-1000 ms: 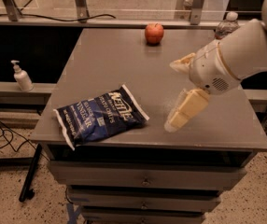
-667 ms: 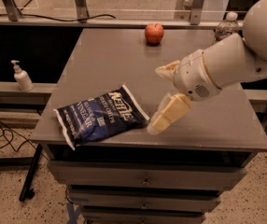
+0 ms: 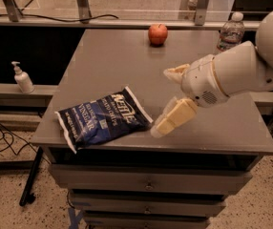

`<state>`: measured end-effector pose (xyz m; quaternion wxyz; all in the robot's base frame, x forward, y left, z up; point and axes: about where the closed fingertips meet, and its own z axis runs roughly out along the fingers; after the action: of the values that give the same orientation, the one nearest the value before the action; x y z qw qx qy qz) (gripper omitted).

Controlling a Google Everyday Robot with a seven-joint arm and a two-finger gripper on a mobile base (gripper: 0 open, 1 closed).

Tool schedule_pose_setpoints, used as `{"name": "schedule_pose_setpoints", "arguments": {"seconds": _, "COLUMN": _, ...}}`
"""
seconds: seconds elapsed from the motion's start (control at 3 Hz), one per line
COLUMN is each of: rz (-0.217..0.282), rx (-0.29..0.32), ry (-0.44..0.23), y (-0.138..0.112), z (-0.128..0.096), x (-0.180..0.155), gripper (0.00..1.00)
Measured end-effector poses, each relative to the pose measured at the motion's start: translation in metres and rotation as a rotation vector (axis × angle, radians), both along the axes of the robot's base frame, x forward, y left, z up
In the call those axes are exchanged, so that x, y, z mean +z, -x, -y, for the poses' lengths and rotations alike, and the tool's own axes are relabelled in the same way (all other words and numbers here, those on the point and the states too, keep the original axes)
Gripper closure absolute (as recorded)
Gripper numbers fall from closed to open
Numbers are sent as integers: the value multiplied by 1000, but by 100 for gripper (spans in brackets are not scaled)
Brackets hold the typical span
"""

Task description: Move blue chip bag near apple

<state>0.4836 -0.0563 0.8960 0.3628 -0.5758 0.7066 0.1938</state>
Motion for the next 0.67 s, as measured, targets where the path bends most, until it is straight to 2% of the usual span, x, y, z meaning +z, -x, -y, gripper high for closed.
{"name": "schedule_pose_setpoints", "arguments": {"seconds": 0.33, "rz": 24, "rx": -44, "ry": -73, "y": -12, "z": -16, "x": -13, "gripper": 0}}
{"name": "schedule_pose_setpoints", "arguments": {"seconds": 0.67, "rz": 24, "rx": -9, "ry": -108, "y": -20, "z": -47, "x": -26, "gripper": 0}}
